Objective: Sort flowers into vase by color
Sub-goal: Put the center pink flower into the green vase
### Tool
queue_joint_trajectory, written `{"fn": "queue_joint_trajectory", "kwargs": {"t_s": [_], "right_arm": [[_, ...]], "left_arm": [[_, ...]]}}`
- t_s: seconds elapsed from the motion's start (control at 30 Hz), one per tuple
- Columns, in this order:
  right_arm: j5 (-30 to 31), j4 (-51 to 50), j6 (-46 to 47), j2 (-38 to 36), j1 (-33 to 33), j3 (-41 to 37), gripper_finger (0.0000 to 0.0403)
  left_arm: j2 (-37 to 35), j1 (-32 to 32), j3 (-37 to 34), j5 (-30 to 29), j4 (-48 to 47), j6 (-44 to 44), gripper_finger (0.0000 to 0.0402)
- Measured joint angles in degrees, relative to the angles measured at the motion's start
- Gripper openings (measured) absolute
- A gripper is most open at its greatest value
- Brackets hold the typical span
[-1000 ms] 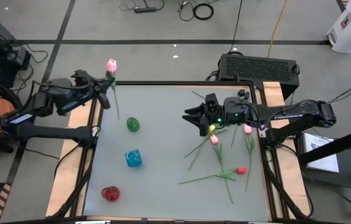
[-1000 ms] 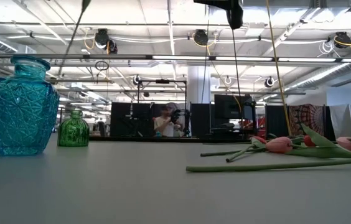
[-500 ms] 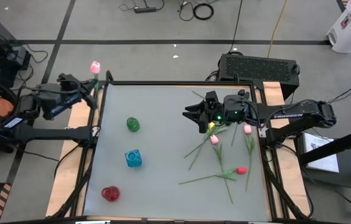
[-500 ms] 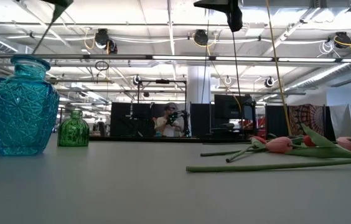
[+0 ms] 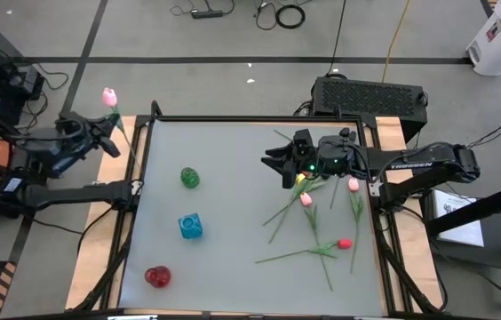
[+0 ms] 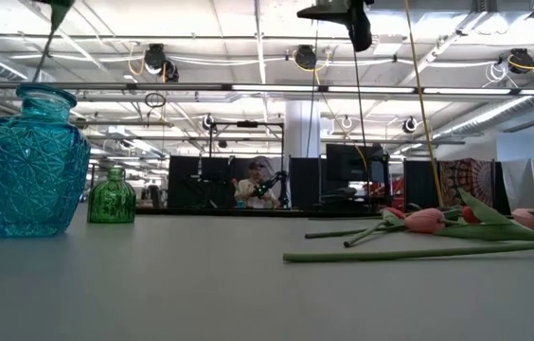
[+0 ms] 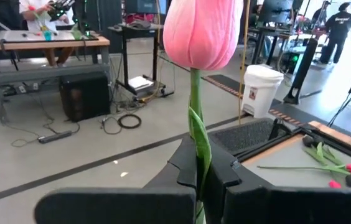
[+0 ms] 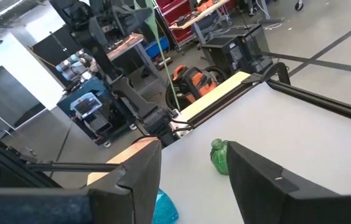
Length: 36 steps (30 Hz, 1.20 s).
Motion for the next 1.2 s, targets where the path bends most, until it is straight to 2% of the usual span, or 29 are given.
{"fn": "queue_joint_trajectory", "kwargs": {"t_s": [0.47, 0.87, 1.2], "right_arm": [[-0.2, -0.7, 1.5, 0.0, 0.0, 0.0, 0.0173], [-0.4, -1.8, 2.5, 0.0, 0.0, 0.0, 0.0173], [-0.4, -2.1, 2.4, 0.0, 0.0, 0.0, 0.0173]], "left_arm": [[0.1, 0.0, -18.7, 9.5, 29.3, 0.0, 0.0001], [1.3, 0.0, -19.8, 9.8, 34.1, 0.5, 0.0001], [6.1, 0.0, -19.8, 9.1, 35.6, 1.4, 0.0001]]}}
